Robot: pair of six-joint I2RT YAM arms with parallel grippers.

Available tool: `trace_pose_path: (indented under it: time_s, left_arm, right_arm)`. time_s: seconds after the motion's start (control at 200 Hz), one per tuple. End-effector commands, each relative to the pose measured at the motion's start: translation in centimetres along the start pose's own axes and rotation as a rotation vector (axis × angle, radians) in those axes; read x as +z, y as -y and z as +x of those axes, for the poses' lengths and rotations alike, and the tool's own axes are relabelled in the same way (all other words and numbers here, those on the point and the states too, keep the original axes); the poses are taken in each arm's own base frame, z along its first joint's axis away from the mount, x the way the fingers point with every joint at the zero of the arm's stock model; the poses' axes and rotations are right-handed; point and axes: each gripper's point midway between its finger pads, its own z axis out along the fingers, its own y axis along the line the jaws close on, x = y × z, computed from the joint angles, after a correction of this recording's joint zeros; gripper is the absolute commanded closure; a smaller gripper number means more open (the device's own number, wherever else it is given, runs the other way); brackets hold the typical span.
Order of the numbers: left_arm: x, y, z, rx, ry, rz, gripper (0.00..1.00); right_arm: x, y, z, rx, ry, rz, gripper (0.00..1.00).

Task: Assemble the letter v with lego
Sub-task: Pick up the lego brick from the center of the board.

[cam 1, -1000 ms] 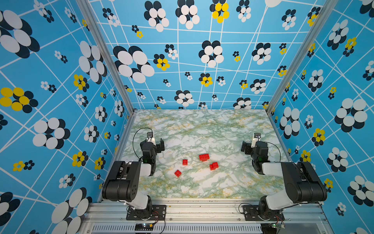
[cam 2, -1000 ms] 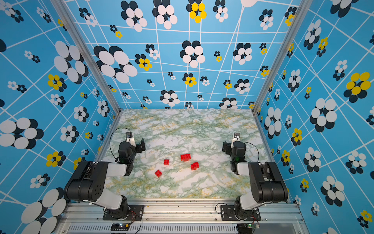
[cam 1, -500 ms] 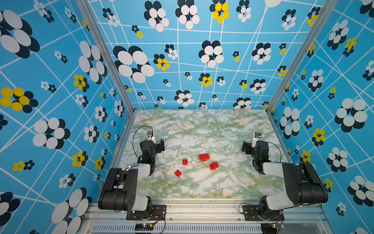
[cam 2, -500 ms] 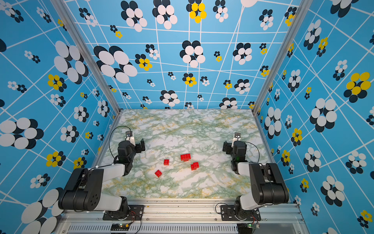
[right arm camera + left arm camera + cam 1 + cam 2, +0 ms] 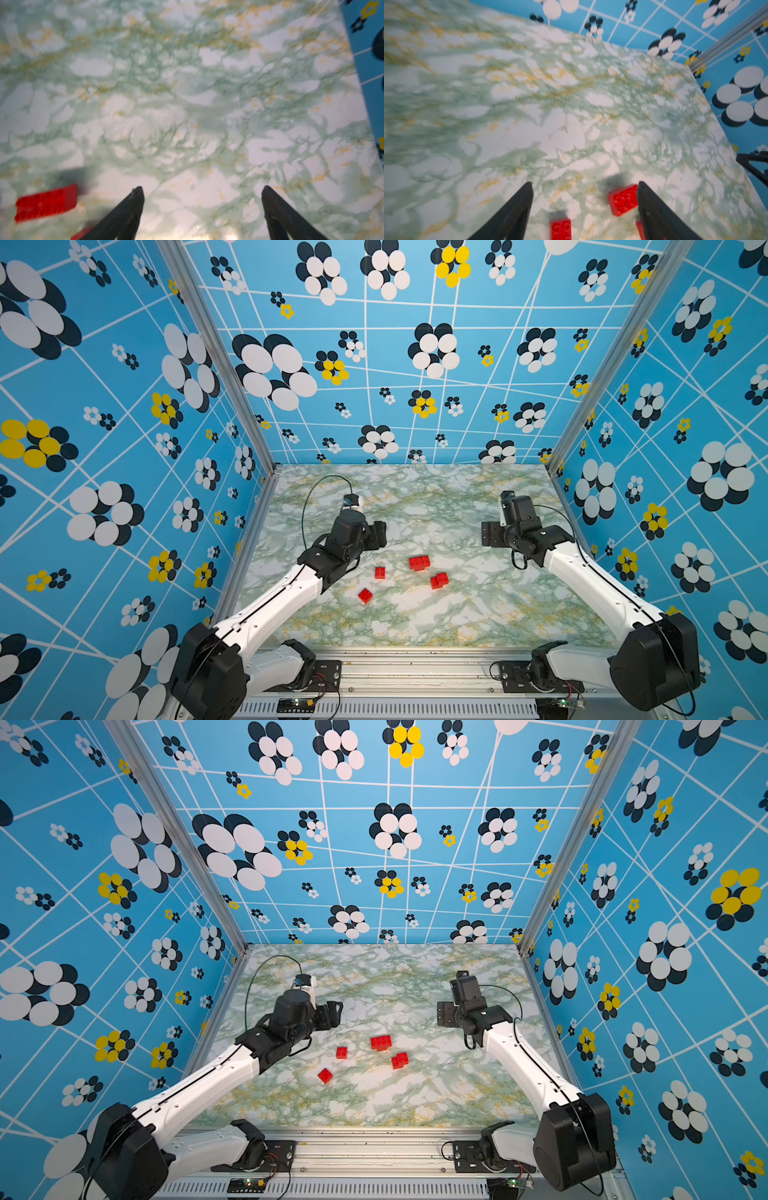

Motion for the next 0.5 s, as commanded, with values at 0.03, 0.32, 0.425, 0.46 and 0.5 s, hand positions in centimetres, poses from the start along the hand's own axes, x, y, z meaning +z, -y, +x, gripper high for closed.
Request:
trace_pose_path:
  time_s: [0.03,0.32,0.425,0.46,0.5]
  left_arm:
    - [1.5,2.3,5.5,-0.212,-0.186,0.087,0.24]
    - [4.6,3.7,9.1,-0.353,-0.254,0.18,0.34]
    - [5.6,4.2,10.1,-0.372,-0.275,0.193,0.36]
    - [6.0,4.1,10.4,-0.376,-0.28,0.188,0.38]
    - [6.4,4.2,10.8,-0.38,-0.283,0.188,0.39]
  right_arm:
    - [-1.6,-3.2,7.1,-0.097,-0.28,-0.089,0.12]
    - [-0.4,-9.1,9.4,-0.151,-0.379,-0.272,0.28]
    - [0.2,-10.9,9.4,-0.153,-0.38,-0.295,0.3]
    - [0.4,-11.3,9.2,-0.143,-0.377,-0.299,0.32]
    - [0.6,-11.7,9.0,-0.13,-0.371,-0.303,0.35]
